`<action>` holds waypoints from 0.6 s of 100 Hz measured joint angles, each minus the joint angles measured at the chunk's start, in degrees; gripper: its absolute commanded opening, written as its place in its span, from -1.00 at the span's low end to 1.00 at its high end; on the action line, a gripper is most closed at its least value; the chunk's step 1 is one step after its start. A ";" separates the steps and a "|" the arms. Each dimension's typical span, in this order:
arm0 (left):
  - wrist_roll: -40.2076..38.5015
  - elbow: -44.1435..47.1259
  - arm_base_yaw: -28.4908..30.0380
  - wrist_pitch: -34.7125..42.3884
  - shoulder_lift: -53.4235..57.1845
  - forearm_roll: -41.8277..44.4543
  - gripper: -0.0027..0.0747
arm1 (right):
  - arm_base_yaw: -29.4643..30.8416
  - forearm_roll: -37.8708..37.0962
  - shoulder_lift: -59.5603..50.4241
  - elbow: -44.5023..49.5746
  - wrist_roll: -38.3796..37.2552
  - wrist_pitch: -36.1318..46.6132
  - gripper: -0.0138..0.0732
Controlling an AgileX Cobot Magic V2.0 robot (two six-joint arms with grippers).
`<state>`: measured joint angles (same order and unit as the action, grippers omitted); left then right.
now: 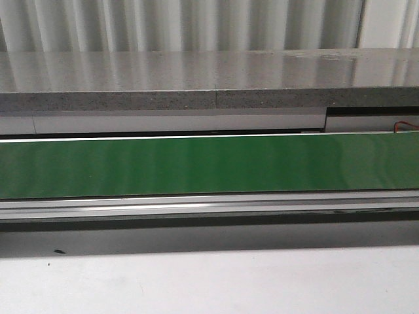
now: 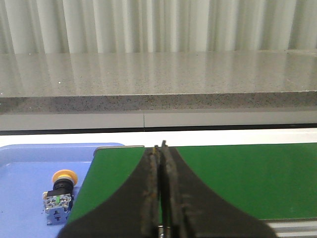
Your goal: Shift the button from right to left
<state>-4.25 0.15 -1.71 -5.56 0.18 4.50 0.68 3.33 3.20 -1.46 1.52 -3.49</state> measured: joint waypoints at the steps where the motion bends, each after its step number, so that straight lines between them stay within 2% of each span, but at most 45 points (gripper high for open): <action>1: 0.00 0.00 0.00 0.00 0.00 0.00 -0.99 | 0.13 -0.27 -0.18 0.26 -0.26 -0.02 -0.84; 19: 0.00 0.00 0.00 0.00 0.00 0.00 -0.98 | 2.62 -1.80 -3.62 3.05 -2.70 -1.31 -0.84; 60: 0.00 0.00 0.00 0.09 0.00 0.00 -0.99 | 2.76 -3.33 -3.74 3.05 -2.86 -1.54 -0.84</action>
<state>-4.25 0.15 -1.71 -5.47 0.18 4.50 3.44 0.00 -0.53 1.60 -1.34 -5.03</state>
